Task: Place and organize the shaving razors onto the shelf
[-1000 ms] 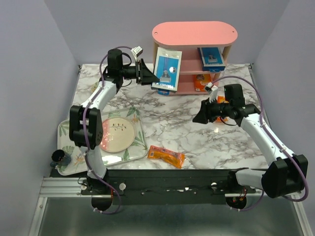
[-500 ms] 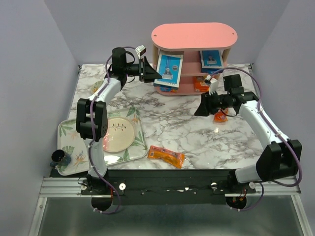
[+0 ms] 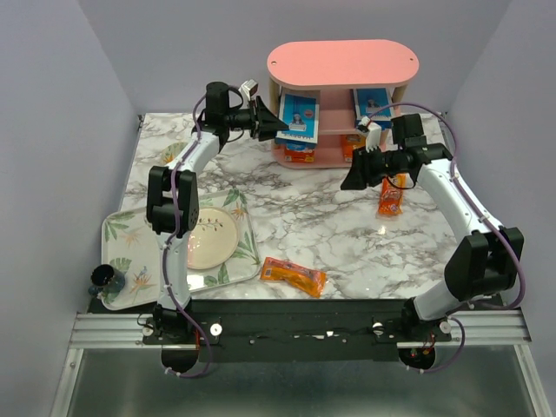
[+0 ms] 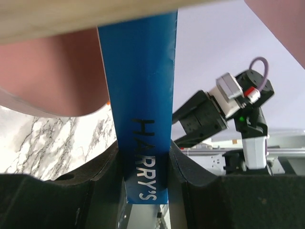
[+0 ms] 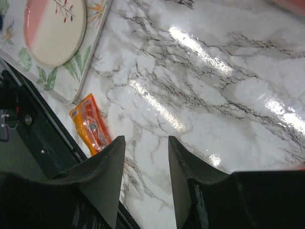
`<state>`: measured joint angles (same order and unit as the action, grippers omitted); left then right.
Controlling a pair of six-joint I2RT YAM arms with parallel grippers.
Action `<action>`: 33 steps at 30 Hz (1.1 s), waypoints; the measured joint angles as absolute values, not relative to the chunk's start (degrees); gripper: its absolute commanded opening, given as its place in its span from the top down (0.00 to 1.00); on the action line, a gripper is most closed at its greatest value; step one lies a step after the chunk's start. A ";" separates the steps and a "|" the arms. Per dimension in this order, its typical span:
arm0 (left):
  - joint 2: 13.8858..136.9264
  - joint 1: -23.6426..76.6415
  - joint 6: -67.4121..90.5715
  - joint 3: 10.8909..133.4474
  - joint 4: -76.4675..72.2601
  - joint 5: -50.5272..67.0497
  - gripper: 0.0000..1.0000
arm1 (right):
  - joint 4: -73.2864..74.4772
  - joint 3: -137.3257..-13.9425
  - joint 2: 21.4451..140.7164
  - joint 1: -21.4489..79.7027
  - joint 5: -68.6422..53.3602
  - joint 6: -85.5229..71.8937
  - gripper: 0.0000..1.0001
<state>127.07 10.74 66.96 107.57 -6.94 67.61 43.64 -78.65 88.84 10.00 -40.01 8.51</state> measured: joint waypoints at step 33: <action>127.94 11.66 75.94 103.92 -8.93 58.11 0.32 | 43.27 -79.61 89.25 10.00 -41.28 6.13 0.50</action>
